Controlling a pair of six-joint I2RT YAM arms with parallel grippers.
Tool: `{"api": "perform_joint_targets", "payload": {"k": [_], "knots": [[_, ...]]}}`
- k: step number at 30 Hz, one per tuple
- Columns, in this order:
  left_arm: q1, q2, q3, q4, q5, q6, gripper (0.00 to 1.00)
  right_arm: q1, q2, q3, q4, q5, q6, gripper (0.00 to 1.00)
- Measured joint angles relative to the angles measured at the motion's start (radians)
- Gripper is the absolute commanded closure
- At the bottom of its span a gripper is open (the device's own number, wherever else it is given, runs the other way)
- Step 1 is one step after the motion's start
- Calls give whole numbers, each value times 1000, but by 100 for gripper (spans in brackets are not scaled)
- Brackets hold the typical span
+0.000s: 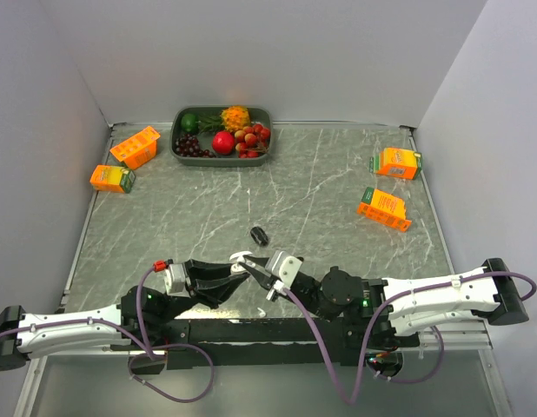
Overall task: Insert the wireless bluetooth earbuds into the charging case
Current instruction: Place the earbud in the charging case.
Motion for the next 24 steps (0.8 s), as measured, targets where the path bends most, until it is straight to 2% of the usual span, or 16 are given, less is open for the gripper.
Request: {"api": "perform_joint_targets", "payload": {"k": [24], "knots": [[0,0,-5,-3,-1,0,99,5,26,0,-2,-7,29,100]]}}
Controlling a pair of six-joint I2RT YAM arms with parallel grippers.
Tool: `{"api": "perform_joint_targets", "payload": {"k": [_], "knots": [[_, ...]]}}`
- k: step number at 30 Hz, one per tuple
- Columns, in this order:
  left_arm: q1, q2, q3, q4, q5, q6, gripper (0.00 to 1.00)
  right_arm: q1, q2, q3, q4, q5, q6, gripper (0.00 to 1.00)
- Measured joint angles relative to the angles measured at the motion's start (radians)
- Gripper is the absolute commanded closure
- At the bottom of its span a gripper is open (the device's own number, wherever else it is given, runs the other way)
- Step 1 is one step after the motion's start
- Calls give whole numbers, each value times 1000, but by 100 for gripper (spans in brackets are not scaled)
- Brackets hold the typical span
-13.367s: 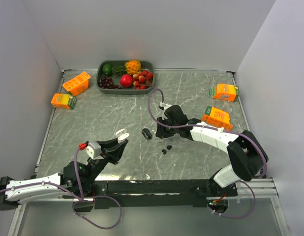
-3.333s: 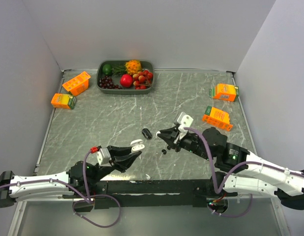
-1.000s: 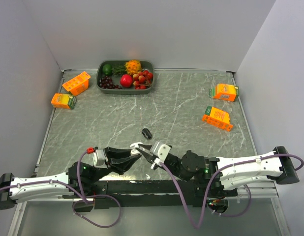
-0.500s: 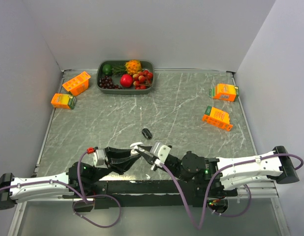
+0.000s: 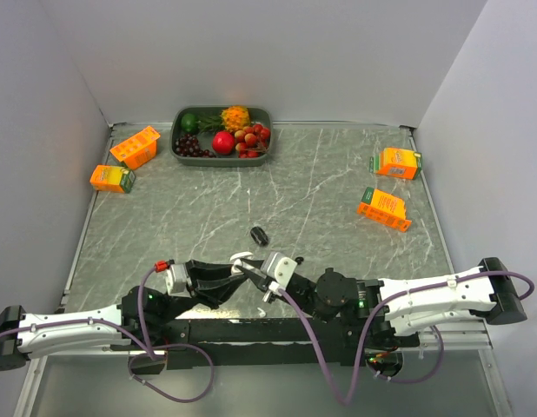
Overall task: Insert the wireless bluetooth earbuds into the charging case
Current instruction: Place the earbud in the charging case.
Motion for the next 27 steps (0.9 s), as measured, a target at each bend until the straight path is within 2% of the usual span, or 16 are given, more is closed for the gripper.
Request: {"api": "perform_joint_targets", "payload": {"k": [27], "knots": [[0,-7,0,-12,0,0,99,6,-2,-1,-2,16,25,100]]}}
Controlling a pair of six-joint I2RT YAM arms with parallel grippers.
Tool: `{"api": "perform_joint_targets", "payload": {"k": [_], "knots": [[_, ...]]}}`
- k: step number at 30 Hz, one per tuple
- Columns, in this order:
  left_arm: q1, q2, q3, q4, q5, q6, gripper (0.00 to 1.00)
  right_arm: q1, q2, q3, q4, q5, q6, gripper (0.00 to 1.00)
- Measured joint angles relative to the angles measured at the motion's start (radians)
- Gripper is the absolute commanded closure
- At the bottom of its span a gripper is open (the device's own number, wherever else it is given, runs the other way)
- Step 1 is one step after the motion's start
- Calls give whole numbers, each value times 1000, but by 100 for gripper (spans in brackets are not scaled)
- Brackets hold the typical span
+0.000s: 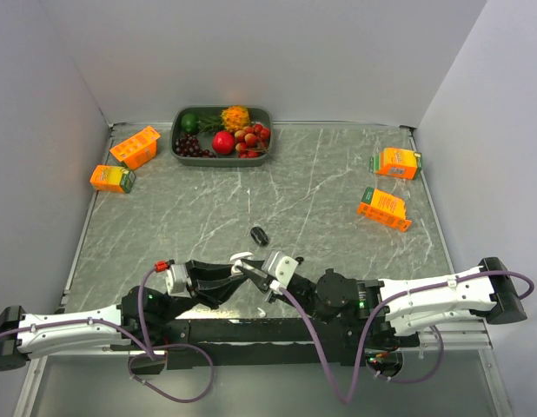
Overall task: Insert the wireless bluetooth earbuds into the charging case
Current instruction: Place the earbud in the charging case.
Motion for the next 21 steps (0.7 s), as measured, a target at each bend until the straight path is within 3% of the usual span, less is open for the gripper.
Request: {"api": "perform_joint_targets", "payload": {"k": [21], "knots": [[0,2,-9,23,30,19,99,2,-11,-13,-8,14,23,100]]}}
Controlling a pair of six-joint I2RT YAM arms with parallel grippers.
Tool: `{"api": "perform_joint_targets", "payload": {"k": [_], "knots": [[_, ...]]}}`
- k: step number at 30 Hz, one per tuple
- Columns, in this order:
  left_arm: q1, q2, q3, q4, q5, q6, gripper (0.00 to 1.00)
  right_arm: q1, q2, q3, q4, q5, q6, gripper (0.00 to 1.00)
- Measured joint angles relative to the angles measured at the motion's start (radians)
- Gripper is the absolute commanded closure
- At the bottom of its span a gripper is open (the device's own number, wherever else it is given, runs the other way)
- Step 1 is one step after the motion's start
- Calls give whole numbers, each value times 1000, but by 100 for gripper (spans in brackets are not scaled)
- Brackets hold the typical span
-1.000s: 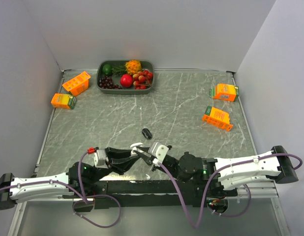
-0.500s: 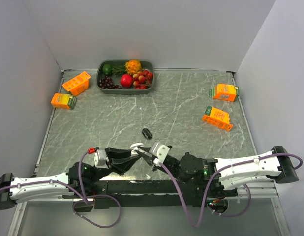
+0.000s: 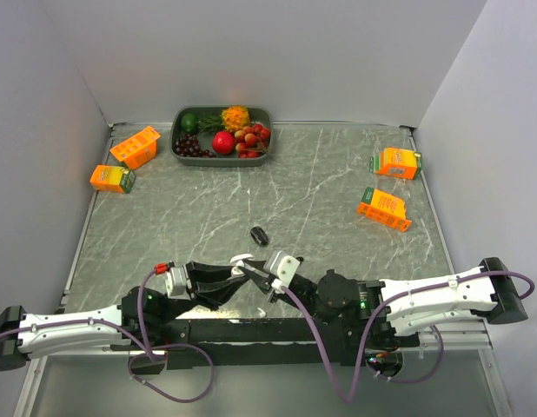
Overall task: Insert the wireless bluetooth earbuds into the charging case
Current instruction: Place the earbud in the charging case.
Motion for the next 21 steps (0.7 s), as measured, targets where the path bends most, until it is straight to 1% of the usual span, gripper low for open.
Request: {"api": "perform_joint_targets", "payload": {"k": [8,9,11,13,16,17,19,20,21], "knots": [[0,7,-5,23,15,19,99,2,1,0,5,-5,14,100],[0,7,-5,26,20,19,99,3,2,0,2,-7,18,99],[0,6,-5,31,23,19,99,6,5,0,-3,-8,22,93],[0,6,-5,31,24,19,99,7,7,0,-10,-8,26,91],[0,6,-5,31,24,19,99,9,9,0,-13,-6,30,80],[0,6,-5,31,24,19,99,10,10,0,-14,-4,30,69],[0,6,-5,30,24,19,99,12,10,0,-14,2,34,58],[0,5,-5,30,23,19,99,13,10,0,-13,7,32,47],[0,3,-5,29,23,19,99,14,10,0,-13,18,34,43]]}}
